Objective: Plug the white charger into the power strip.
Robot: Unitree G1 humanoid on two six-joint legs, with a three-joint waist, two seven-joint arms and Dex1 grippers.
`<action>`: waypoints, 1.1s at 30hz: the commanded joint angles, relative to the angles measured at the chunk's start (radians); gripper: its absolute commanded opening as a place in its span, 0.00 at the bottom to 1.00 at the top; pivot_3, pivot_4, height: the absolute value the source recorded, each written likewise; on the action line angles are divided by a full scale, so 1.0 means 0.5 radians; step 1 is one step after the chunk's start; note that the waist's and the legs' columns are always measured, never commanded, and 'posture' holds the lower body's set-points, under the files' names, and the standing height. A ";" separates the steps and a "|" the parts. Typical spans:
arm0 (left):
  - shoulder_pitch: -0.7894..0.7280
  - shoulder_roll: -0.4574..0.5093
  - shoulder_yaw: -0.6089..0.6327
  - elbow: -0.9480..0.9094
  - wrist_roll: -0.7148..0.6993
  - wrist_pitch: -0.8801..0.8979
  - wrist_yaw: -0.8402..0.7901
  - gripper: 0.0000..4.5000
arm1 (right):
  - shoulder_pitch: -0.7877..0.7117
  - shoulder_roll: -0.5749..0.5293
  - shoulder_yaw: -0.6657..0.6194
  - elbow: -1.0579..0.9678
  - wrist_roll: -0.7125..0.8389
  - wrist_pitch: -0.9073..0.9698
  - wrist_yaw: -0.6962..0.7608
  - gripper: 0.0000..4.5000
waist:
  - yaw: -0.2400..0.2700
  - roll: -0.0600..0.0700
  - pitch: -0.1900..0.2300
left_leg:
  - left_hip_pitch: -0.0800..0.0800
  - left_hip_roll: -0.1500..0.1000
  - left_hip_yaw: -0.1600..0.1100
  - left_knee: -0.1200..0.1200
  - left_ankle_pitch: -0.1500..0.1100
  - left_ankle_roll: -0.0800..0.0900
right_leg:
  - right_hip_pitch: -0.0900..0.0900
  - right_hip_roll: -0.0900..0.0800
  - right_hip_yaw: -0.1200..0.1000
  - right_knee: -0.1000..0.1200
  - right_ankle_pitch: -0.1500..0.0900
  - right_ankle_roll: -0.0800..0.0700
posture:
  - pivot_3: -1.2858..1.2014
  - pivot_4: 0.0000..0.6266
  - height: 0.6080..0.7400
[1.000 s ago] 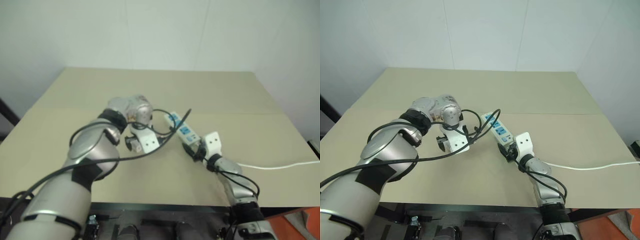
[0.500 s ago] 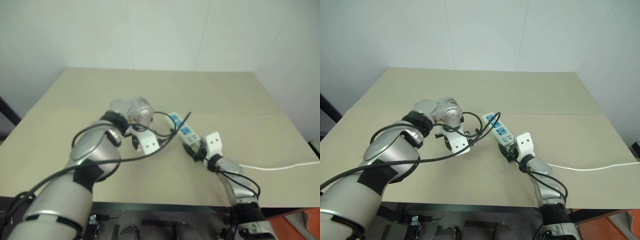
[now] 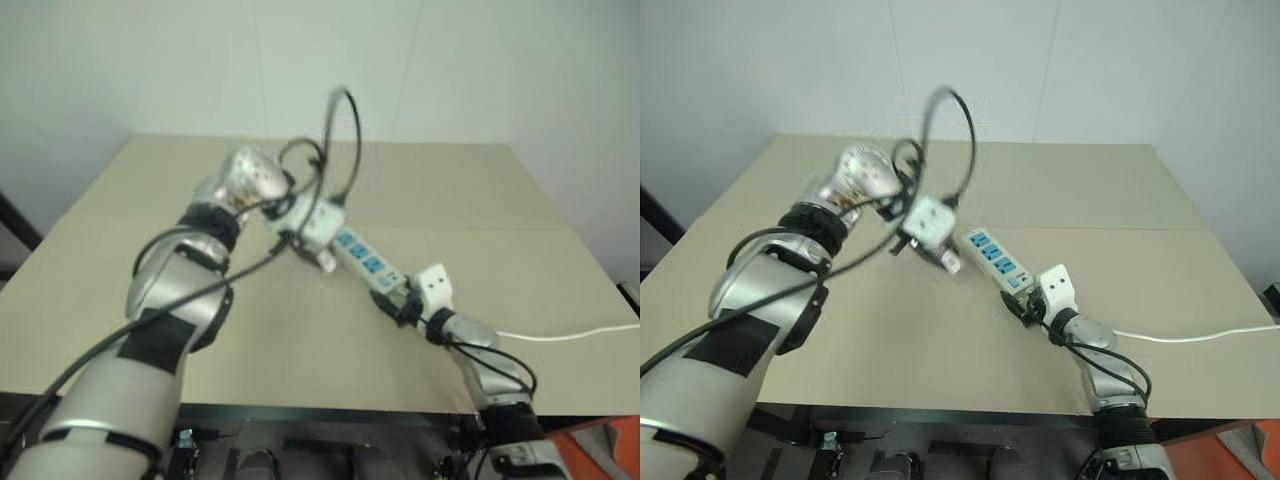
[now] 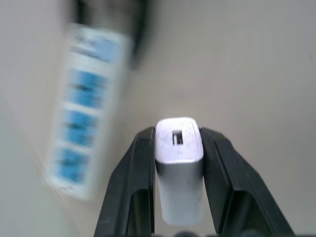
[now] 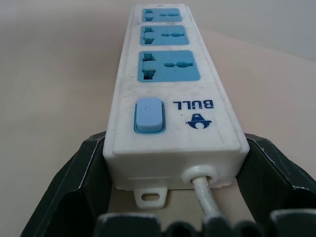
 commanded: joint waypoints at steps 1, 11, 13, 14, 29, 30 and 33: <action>0.037 0.043 0.248 -0.083 -0.357 0.308 -0.010 0.23 | -0.097 -0.114 0.078 0.015 0.066 -0.112 0.347 0.76 | -0.013 0.000 0.000 | 0.000 0.000 0.000 0.000 0.000 0.000 | 0.000 0.000 0.000 0.001 0.000 0.000 | 0.52 0.24 1.00; 0.700 0.161 0.316 -0.601 -0.870 1.044 -0.010 0.23 | -0.661 -0.085 0.301 0.853 0.073 -0.476 1.179 0.76 | -0.098 0.001 0.000 | 0.010 0.000 -0.002 0.004 -0.001 0.001 | 0.001 0.002 0.001 0.018 0.002 -0.003 | 0.52 0.24 1.00; 0.788 0.151 0.363 -0.684 -0.881 1.092 -0.009 0.23 | -0.715 -0.053 0.323 0.993 0.052 -0.563 1.267 0.76 | -0.098 0.001 0.000 | 0.009 0.000 -0.003 0.004 -0.001 0.001 | 0.001 0.001 0.000 0.017 0.007 -0.011 | 0.52 0.24 1.00; 0.830 0.153 0.359 -0.716 -0.900 1.137 -0.009 0.23 | -0.740 -0.038 0.338 1.065 0.024 -0.616 1.297 0.76 | -0.098 0.001 0.000 | 0.008 0.000 -0.004 0.004 -0.001 0.001 | 0.001 0.001 -0.001 0.016 0.007 -0.012 | 0.52 0.24 1.00; 1.040 0.271 0.058 -0.863 -1.271 1.029 -0.010 0.23 | -0.843 0.018 0.354 1.367 -0.039 -0.735 1.540 0.76 | -0.100 0.002 0.000 | 0.028 0.000 -0.004 0.004 -0.001 0.001 | 0.024 0.000 -0.002 0.013 0.003 -0.006 | 0.52 0.24 1.00; 1.033 0.267 0.034 -0.848 -1.279 1.011 -0.010 0.23 | -0.839 0.017 0.353 1.361 -0.039 -0.733 1.547 0.76 | -0.100 0.002 0.000 | 0.029 0.000 -0.004 0.004 -0.001 0.001 | 0.024 0.000 -0.002 0.013 0.002 -0.004 | 0.52 0.24 1.00; 1.008 0.250 -0.039 -0.799 -1.306 0.977 -0.010 0.23 | -0.827 0.018 0.353 1.333 -0.030 -0.696 1.592 0.76 | -0.103 0.002 0.000 | 0.030 0.000 -0.004 0.003 -0.001 0.001 | 0.024 0.001 -0.002 0.014 0.001 -0.003 | 0.52 0.24 1.00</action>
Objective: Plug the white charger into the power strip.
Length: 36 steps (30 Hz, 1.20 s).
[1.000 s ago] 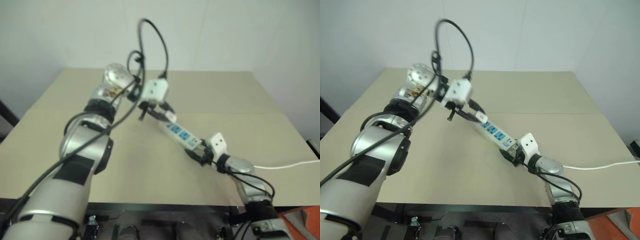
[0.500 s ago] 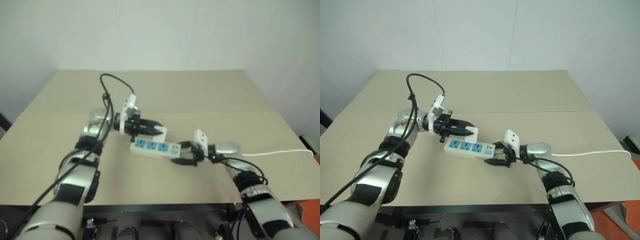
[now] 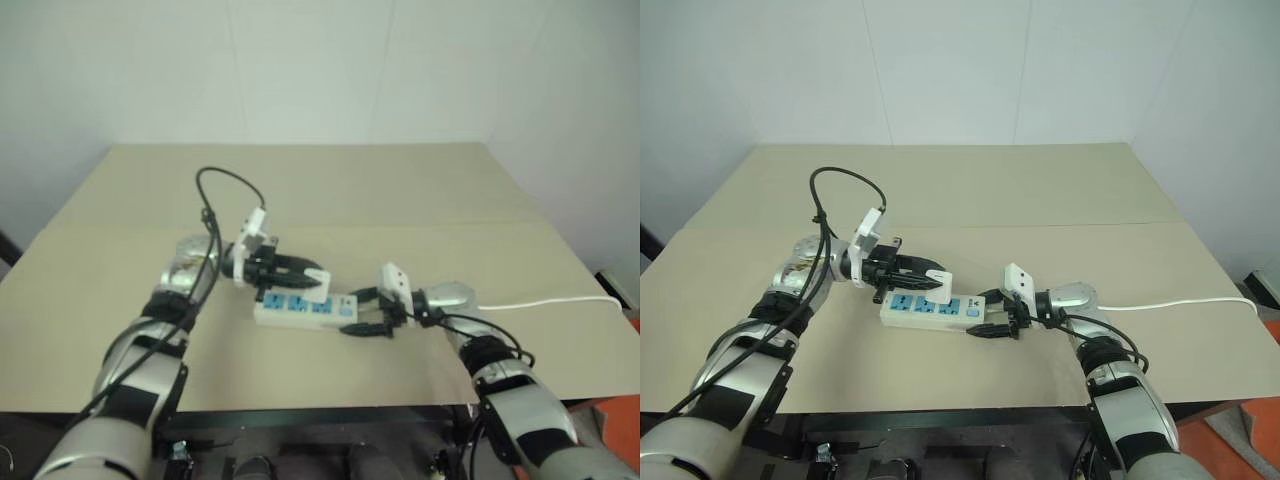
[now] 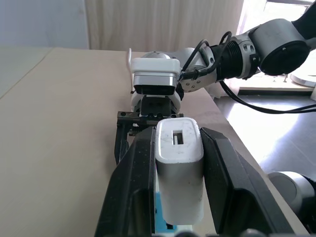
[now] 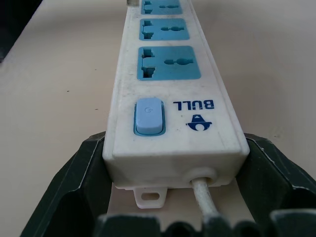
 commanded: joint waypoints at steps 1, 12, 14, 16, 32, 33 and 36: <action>-0.081 -0.004 -0.076 0.034 -0.091 -0.055 -0.007 0.23 | 0.024 -0.007 0.032 -0.043 -0.013 0.054 0.105 0.76 | -0.001 0.000 0.000 | 0.000 0.000 0.000 0.000 0.000 0.000 | 0.000 0.000 0.000 0.000 0.000 0.000 | 0.52 0.24 1.00; -0.123 -0.066 -0.212 0.204 -0.107 -0.173 -0.007 0.23 | 0.068 0.001 0.051 -0.103 -0.036 0.065 0.095 0.76 | -0.001 0.000 0.000 | 0.000 0.000 0.000 0.000 0.000 0.000 | 0.000 0.000 0.001 -0.001 -0.002 0.002 | 0.52 0.24 1.00; -0.118 -0.083 -0.214 0.232 -0.082 -0.197 -0.007 0.23 | 0.072 0.001 0.051 -0.112 -0.040 0.079 0.083 0.76 | -0.001 0.000 0.000 | 0.000 0.000 0.000 0.000 0.000 0.000 | 0.000 0.000 0.001 -0.001 -0.002 0.003 | 0.52 0.24 1.00; -0.119 -0.095 -0.213 0.256 -0.067 -0.217 -0.007 0.23 | 0.075 -0.001 0.053 -0.118 -0.043 0.090 0.080 0.76 | 0.000 0.000 0.000 | 0.000 0.000 0.000 0.000 0.000 0.000 | 0.000 0.000 0.001 -0.001 -0.002 0.003 | 0.52 0.24 1.00; -0.120 -0.115 -0.277 0.351 0.019 -0.338 -0.007 0.23 | 0.105 -0.001 0.058 -0.154 -0.056 0.113 0.038 0.76 | -0.001 0.000 0.000 | 0.000 0.000 0.000 0.000 0.000 0.001 | 0.001 0.000 0.001 -0.001 -0.003 0.005 | 0.52 0.24 1.00; -0.111 -0.108 -0.283 0.349 0.029 -0.358 -0.007 0.23 | 0.107 -0.002 0.058 -0.155 -0.056 0.111 0.037 0.76 | 0.000 0.000 0.000 | 0.001 0.000 0.000 0.000 0.000 0.001 | 0.001 0.000 0.001 -0.001 -0.004 0.005 | 0.52 0.24 1.00; -0.072 -0.089 -0.280 0.348 0.074 -0.438 -0.007 0.23 | 0.114 -0.005 0.058 -0.167 -0.055 0.110 0.033 0.76 | 0.000 0.000 0.000 | 0.001 0.000 0.000 0.000 0.000 0.001 | 0.002 0.000 0.001 0.000 -0.004 0.005 | 0.52 0.24 1.00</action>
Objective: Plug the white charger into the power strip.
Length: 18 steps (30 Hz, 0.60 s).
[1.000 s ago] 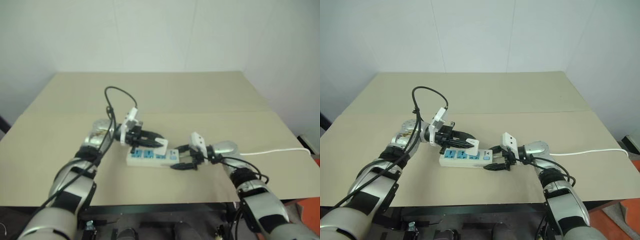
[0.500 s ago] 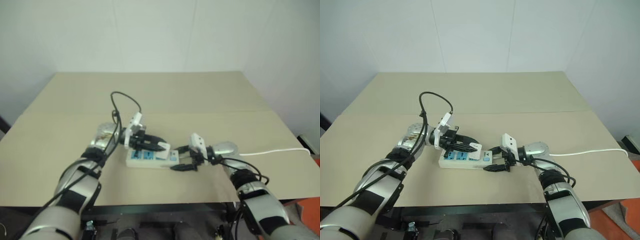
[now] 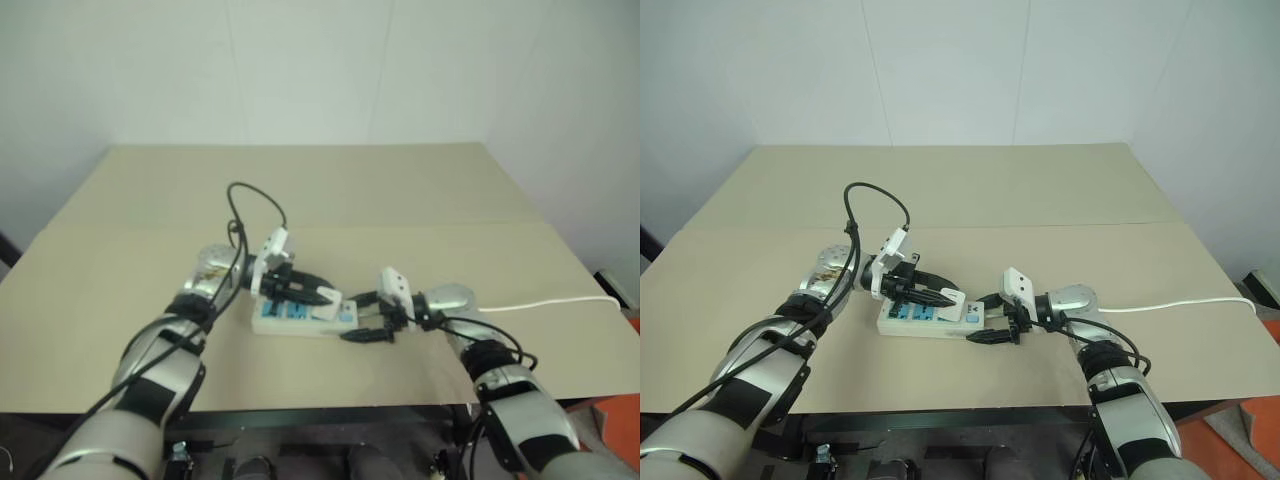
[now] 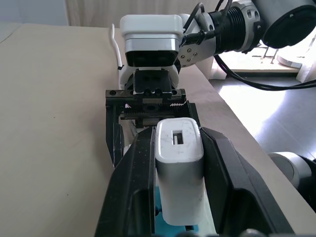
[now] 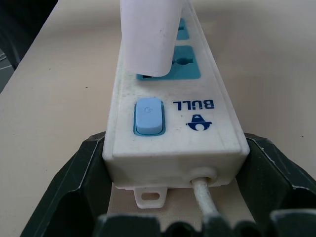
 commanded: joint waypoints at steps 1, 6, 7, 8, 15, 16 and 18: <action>0.044 0.050 -0.010 -0.016 0.045 -0.095 -0.005 0.23 | 0.044 0.001 0.045 -0.034 -0.045 0.024 0.007 0.76 | 0.000 0.000 0.000 | 0.000 0.000 0.000 0.000 0.000 0.000 | 0.000 0.000 0.000 0.000 0.000 0.000 | 0.52 0.24 1.00; 0.205 0.134 0.035 -0.131 -0.004 -0.080 -0.005 0.23 | 0.081 -0.002 0.045 -0.085 -0.034 0.035 -0.001 0.76 | -0.003 0.000 0.000 | 0.002 0.001 0.000 -0.001 0.000 0.001 | 0.001 0.001 0.001 0.000 0.000 0.000 | 0.52 0.24 1.00; 0.233 0.148 0.037 -0.145 0.001 -0.083 -0.005 0.23 | 0.092 -0.003 0.048 -0.098 -0.036 0.035 0.000 0.76 | -0.002 0.000 0.000 | 0.002 0.001 0.000 -0.001 -0.001 0.001 | 0.001 0.001 0.001 0.000 0.000 0.000 | 0.52 0.24 1.00; 0.258 0.159 0.043 -0.157 0.001 -0.080 -0.005 0.23 | 0.101 -0.003 0.049 -0.107 -0.037 0.035 -0.002 0.76 | -0.001 0.000 -0.001 | 0.002 0.001 0.000 -0.001 -0.001 0.001 | 0.001 0.001 0.001 0.000 0.000 0.000 | 0.52 0.24 1.00; 0.310 0.158 0.073 -0.161 0.059 -0.107 -0.005 0.23 | 0.107 0.001 0.046 -0.123 -0.037 0.048 -0.026 0.76 | -0.002 0.001 -0.001 | 0.004 0.001 0.001 -0.001 -0.001 0.002 | 0.002 0.001 0.001 0.000 -0.001 -0.001 | 0.52 0.24 1.00; 0.310 0.155 0.075 -0.162 0.063 -0.108 -0.005 0.23 | 0.106 0.000 0.045 -0.121 -0.037 0.047 -0.029 0.76 | -0.002 0.001 -0.001 | 0.004 0.001 0.001 -0.001 -0.001 0.002 | 0.002 0.001 0.001 0.000 -0.001 -0.001 | 0.52 0.24 1.00; 0.303 0.157 0.048 -0.156 0.105 -0.130 -0.005 0.23 | 0.107 -0.001 0.042 -0.124 -0.036 0.049 -0.033 0.76 | -0.002 0.001 -0.001 | 0.004 0.001 0.001 -0.001 -0.001 0.002 | 0.002 0.001 0.001 0.000 -0.001 -0.001 | 0.52 0.24 1.00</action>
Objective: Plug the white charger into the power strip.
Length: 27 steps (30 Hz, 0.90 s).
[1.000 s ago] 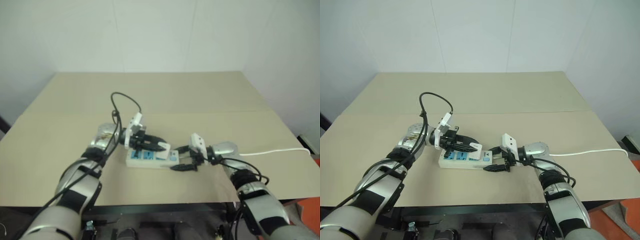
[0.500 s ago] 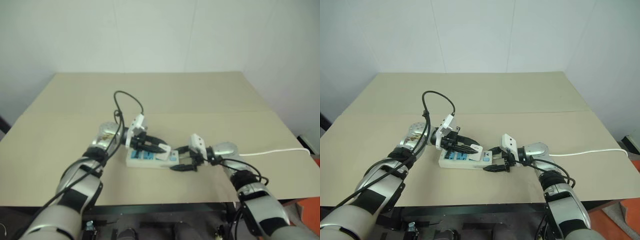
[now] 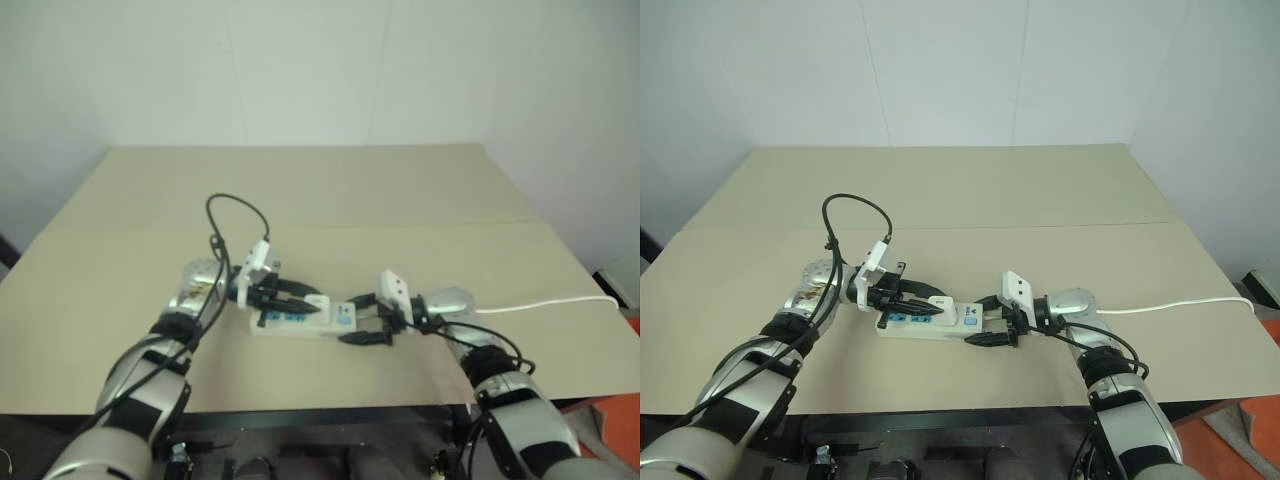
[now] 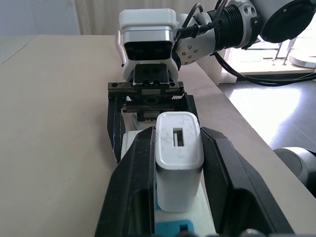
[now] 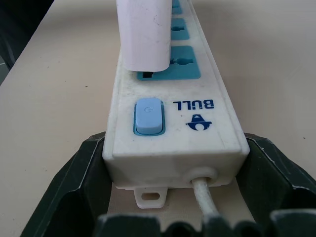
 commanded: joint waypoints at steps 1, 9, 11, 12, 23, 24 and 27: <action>0.046 0.049 -0.082 0.073 0.218 -0.093 -0.013 0.23 | 0.033 -0.003 0.032 -0.001 -0.026 0.041 0.013 0.76 | 0.000 0.000 0.000 | 0.000 0.000 0.000 0.000 0.000 0.000 | 0.000 0.000 0.000 0.000 0.000 0.000 | 0.52 0.24 1.00; 0.049 0.030 -0.128 0.083 0.349 -0.195 -0.013 0.23 | 0.055 -0.011 0.033 0.003 -0.045 0.025 -0.010 0.76 | 0.004 0.006 -0.011 | 0.009 0.000 0.000 0.000 0.000 0.000 | 0.008 0.000 0.000 0.001 -0.001 0.000 | 0.52 0.24 1.00; 0.061 0.025 -0.115 0.098 0.368 -0.185 -0.013 0.23 | 0.050 -0.009 0.034 0.014 -0.051 0.024 -0.019 0.76 | 0.005 0.007 -0.012 | 0.010 0.000 0.001 0.000 0.000 0.000 | 0.009 0.000 0.001 0.001 -0.001 -0.001 | 0.52 0.24 1.00; 0.071 0.026 -0.116 0.104 0.383 -0.183 -0.013 0.23 | 0.048 -0.006 0.035 0.018 -0.053 0.024 -0.022 0.76 | 0.005 0.007 -0.013 | 0.010 0.000 0.001 0.000 0.000 0.000 | 0.009 0.000 0.001 0.001 -0.002 -0.001 | 0.52 0.24 1.00; 0.115 -0.047 0.117 0.107 0.452 -0.062 -0.012 0.57 | 0.037 0.009 0.034 0.047 -0.075 0.007 -0.043 0.76 | 0.002 0.009 -0.019 | 0.012 0.000 0.002 -0.002 -0.001 0.001 | 0.009 0.001 0.003 0.001 -0.004 -0.002 | 0.52 0.24 1.00; 0.117 -0.046 0.136 0.091 0.452 -0.058 -0.013 0.64 | 0.035 0.010 0.034 0.051 -0.076 0.005 -0.045 0.76 | 0.004 0.009 -0.019 | 0.010 0.000 -0.001 -0.002 -0.001 0.001 | 0.009 0.001 -0.001 0.001 -0.004 -0.003 | 0.52 0.24 1.00; 0.128 -0.027 0.168 0.024 0.423 -0.047 -0.013 0.85 | 0.029 0.013 0.033 0.061 -0.080 -0.001 -0.053 0.76 | 0.002 0.009 -0.019 | 0.011 0.000 0.001 -0.002 -0.001 0.001 | 0.009 0.001 0.001 0.001 -0.004 -0.003 | 0.52 0.24 1.00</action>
